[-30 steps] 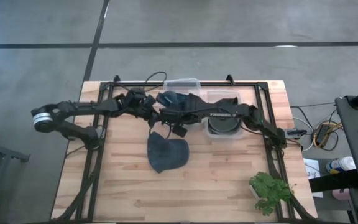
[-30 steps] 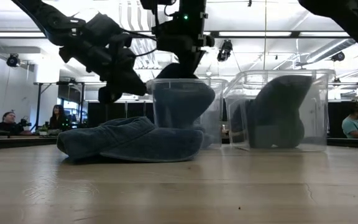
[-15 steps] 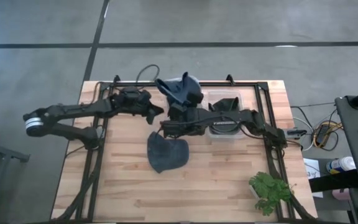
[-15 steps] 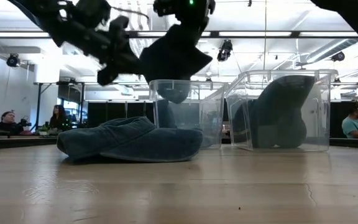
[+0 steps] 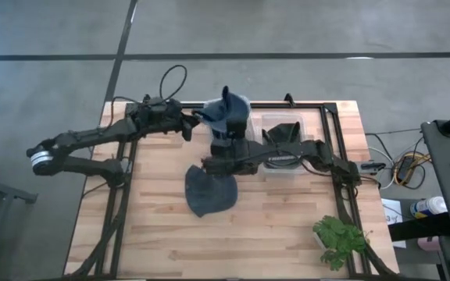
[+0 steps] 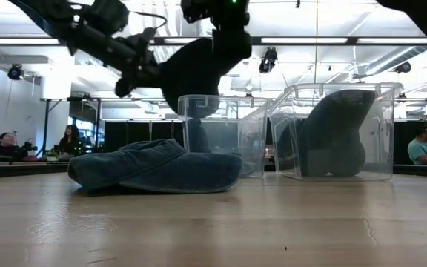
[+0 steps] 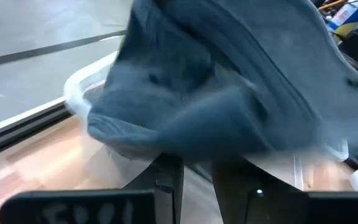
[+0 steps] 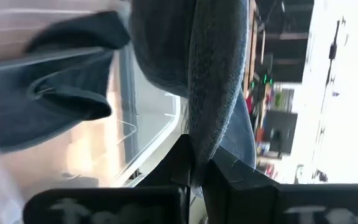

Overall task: Pick & Place hat
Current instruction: Put the right blue cap into the left transparent bin

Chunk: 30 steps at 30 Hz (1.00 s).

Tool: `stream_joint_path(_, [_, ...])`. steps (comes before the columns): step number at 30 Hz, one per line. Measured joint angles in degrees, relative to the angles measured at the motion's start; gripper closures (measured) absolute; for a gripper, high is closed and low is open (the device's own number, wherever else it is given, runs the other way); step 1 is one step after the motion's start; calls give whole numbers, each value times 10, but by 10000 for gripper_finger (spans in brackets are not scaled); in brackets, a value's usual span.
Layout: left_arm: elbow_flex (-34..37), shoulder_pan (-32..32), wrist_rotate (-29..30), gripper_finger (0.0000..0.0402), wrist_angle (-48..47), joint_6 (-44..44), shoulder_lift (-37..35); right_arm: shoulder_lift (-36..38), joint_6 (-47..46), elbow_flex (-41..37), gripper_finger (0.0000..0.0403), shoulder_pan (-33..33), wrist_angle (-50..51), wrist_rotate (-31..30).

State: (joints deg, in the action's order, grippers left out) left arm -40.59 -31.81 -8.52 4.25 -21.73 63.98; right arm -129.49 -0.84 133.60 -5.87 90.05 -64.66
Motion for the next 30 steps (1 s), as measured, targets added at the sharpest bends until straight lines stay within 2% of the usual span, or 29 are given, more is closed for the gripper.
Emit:
stream_joint_path(6, [-61, -12, -36, 328, -1, 7, 77, 0, 5, -6, 390, -11, 2, -9])
stream_joint_path(12, [-98, -12, -33, 328, -61, 14, 83, 0, 8, -28, 390, 11, -2, -9])
stream_joint_path(21, [-97, -11, 28, 328, -185, 83, 14, -1, -11, -70, 390, 53, -1, 112])
stream_joint_path(26, [-97, -12, 35, 328, -186, 101, -10, 0, -24, -78, 390, 64, -2, 187])
stream_joint_path(30, [-97, -12, 36, 328, -183, 102, -12, 1, -26, -78, 390, 67, 0, 192])
